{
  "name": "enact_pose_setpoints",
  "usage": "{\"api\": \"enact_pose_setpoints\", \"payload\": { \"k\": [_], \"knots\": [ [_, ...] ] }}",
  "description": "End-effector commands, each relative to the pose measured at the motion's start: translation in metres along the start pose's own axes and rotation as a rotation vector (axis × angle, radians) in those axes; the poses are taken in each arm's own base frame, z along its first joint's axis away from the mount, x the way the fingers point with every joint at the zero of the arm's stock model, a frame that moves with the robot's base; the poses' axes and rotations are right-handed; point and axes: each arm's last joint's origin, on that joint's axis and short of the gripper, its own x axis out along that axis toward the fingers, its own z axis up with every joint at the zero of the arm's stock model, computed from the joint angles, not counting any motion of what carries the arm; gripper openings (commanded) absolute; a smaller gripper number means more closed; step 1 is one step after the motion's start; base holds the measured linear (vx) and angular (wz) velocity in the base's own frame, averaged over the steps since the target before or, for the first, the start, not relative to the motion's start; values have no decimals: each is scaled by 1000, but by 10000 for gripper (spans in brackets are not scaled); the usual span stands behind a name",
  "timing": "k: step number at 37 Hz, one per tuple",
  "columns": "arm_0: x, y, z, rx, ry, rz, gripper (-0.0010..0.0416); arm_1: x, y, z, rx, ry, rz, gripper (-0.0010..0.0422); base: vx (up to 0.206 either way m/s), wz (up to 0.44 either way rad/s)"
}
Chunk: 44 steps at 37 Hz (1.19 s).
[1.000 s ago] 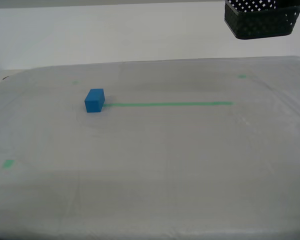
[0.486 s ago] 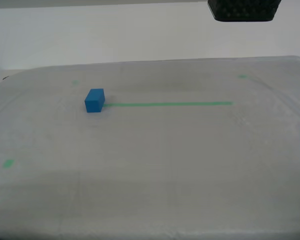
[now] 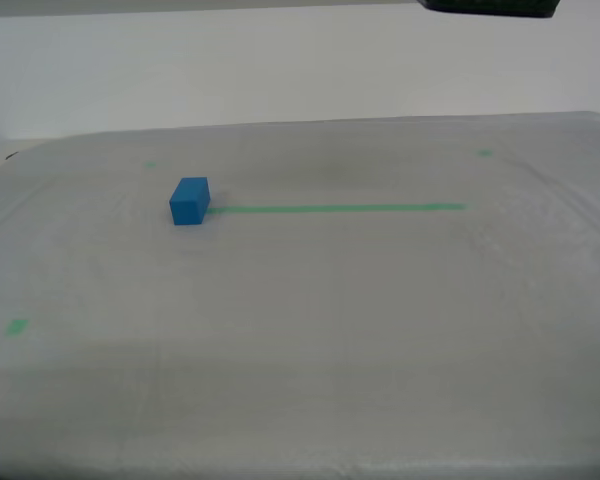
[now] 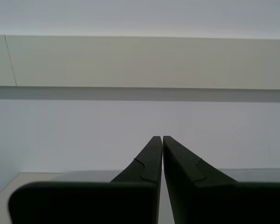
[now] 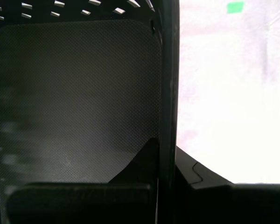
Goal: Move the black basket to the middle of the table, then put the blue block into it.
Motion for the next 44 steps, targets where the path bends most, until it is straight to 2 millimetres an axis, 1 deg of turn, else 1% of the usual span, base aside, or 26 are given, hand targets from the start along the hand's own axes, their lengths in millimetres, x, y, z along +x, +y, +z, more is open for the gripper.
{"api": "enact_pose_setpoints", "payload": {
  "k": [1,6,9,12,17,24,29,31,34,36,39,44],
  "knots": [
    [-21,2,-8,-6,-26,12,-1,0,0,1,2,-6,1,0,0,0],
    [-45,5,-18,-14,-71,22,-1,0,0,1,2,-5,1,0,0,0],
    [-56,7,-23,-16,-88,26,-1,0,0,1,1,-6,0,0,0,0],
    [-60,10,-27,-13,-90,31,-1,0,0,1,2,-6,1,0,0,0],
    [-59,21,-31,-33,-79,36,-1,0,0,1,2,-6,0,0,0,0],
    [-48,46,-34,-64,-78,20,-1,0,0,1,2,-6,1,0,0,0],
    [-42,68,-38,-75,-99,45,-1,0,0,1,2,-6,1,0,0,0],
    [-36,77,-37,-74,-108,64,-1,0,0,1,2,-6,1,0,0,0],
    [-35,91,-40,-73,-125,94,-1,0,0,1,2,-6,0,0,0,0],
    [-26,99,-36,-68,-133,116,-1,0,0,1,1,-6,1,0,0,0],
    [-19,110,-38,-67,-131,134,-1,0,0,1,2,-4,1,0,0,0],
    [8,122,-35,-71,-95,132,-1,0,0,1,1,-6,1,0,0,0]
  ]
}}
